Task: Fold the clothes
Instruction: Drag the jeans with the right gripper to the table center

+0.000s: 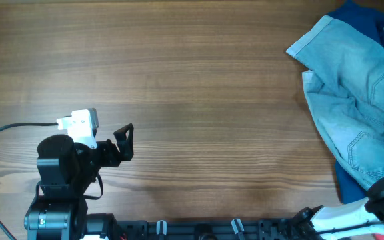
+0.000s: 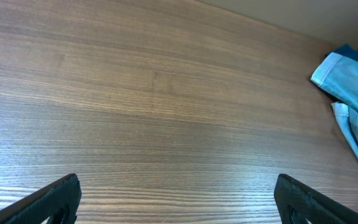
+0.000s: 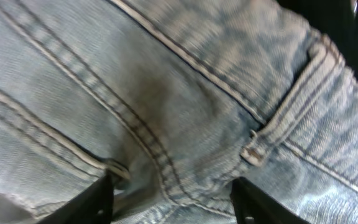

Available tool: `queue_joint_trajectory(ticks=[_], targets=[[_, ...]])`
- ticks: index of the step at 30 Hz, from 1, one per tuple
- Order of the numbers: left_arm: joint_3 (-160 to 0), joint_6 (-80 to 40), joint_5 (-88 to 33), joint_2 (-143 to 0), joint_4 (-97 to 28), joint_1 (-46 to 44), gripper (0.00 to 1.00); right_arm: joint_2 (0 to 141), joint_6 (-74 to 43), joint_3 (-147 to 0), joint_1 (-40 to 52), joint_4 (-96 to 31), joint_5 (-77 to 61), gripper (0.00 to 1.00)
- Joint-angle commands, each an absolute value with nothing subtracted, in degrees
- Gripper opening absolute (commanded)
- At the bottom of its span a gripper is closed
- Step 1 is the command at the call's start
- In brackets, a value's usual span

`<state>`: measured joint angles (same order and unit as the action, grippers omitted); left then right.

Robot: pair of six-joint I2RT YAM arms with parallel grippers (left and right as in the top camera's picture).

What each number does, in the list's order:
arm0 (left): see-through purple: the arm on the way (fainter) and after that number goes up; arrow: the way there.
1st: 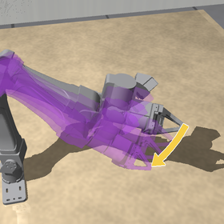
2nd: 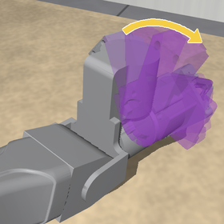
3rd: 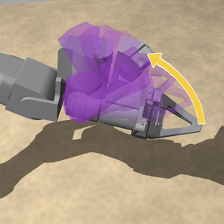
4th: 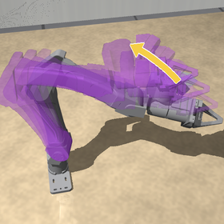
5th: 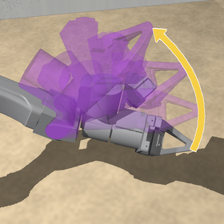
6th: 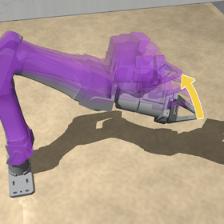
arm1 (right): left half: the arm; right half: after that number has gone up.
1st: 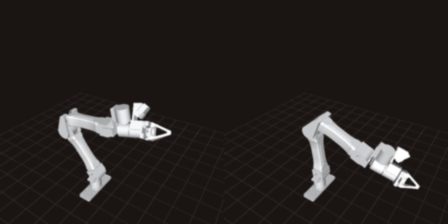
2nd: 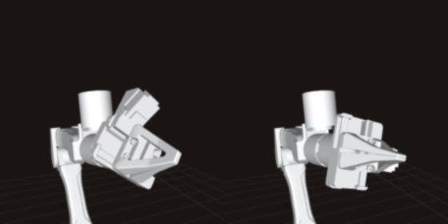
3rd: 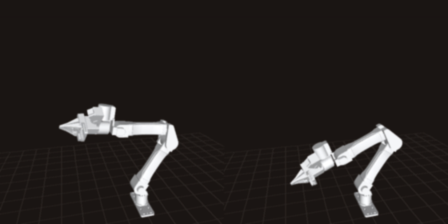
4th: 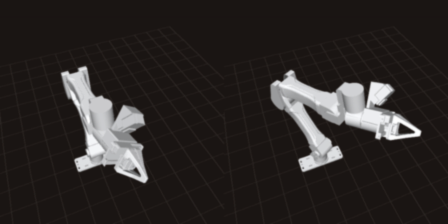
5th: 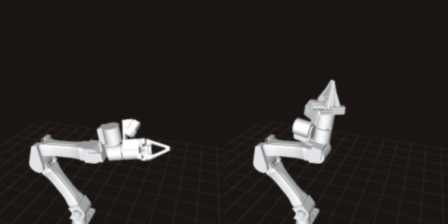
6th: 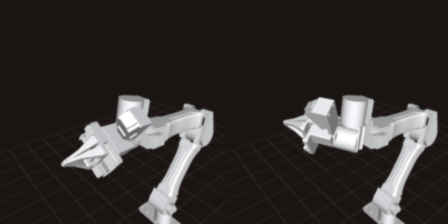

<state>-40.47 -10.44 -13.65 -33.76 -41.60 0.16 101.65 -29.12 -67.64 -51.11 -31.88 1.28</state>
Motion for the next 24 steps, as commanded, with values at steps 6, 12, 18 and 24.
queue_joint_trajectory(ticks=[6, 12, 18, 24], targets=[[-41.52, -10.98, -14.76, -33.71, -41.43, 0.12, 1.00, 102.65, -31.22, -65.95, -51.29, -31.77, -1.45, 0.04], [-41.52, -10.98, -14.76, -33.71, -41.43, 0.12, 1.00, 94.96, -29.15, -66.30, -51.05, -31.99, -2.50, 0.04], [-41.52, -10.98, -14.76, -33.71, -41.41, 0.12, 1.00, 81.28, -21.61, -66.81, -46.15, -32.36, -12.88, 0.04], [-41.52, -10.98, -14.76, -33.71, -41.41, 0.12, 1.00, 70.57, -14.35, -66.78, -25.15, -34.81, -23.42, 0.04]])
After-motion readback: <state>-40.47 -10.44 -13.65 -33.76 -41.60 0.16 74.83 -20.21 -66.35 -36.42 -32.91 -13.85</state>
